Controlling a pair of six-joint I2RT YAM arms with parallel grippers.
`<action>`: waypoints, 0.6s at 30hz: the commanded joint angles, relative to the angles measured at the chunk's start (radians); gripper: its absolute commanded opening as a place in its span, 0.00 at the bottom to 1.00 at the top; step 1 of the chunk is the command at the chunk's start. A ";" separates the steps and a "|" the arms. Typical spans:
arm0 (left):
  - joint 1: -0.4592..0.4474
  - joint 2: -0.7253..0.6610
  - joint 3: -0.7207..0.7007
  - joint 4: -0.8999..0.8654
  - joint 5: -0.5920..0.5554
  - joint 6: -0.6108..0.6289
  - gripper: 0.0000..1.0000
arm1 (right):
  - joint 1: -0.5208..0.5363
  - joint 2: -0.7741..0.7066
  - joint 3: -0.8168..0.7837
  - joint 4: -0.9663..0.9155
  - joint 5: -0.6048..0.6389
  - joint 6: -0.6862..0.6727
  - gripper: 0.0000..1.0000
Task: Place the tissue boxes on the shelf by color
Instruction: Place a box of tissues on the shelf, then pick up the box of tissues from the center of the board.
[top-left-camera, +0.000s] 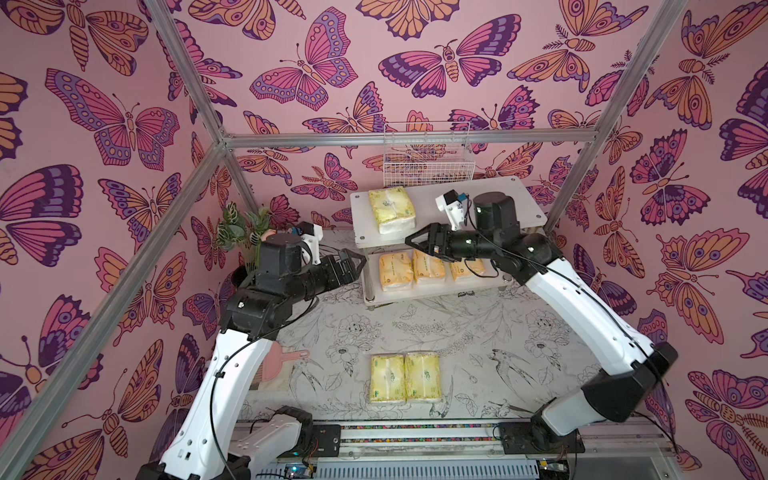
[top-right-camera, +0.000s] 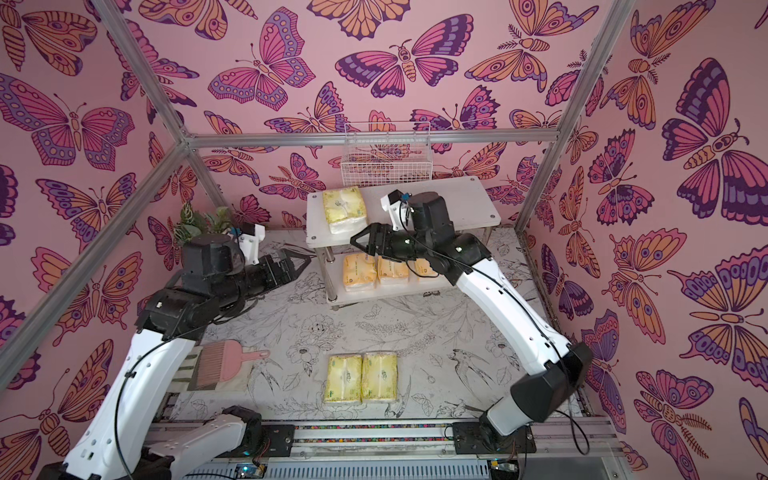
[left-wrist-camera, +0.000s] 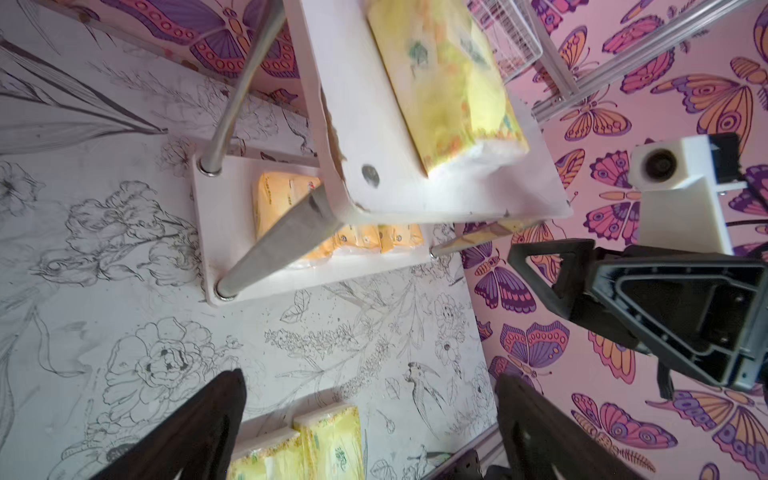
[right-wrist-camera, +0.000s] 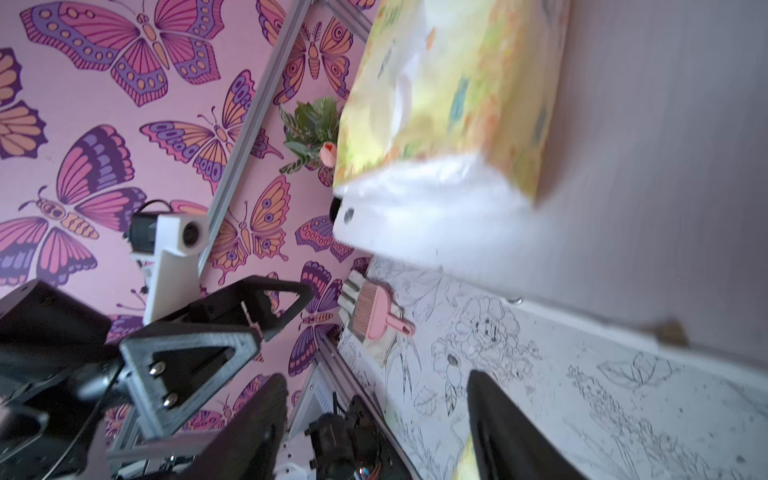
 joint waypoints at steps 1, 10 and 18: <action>-0.115 -0.048 -0.091 -0.004 -0.041 -0.041 1.00 | 0.012 -0.152 -0.173 -0.001 0.022 -0.014 0.72; -0.433 -0.075 -0.324 0.032 -0.231 -0.121 1.00 | 0.037 -0.470 -0.820 0.042 0.172 0.044 0.72; -0.539 0.044 -0.416 0.158 -0.254 -0.161 1.00 | 0.047 -0.451 -1.091 0.272 0.123 0.143 0.68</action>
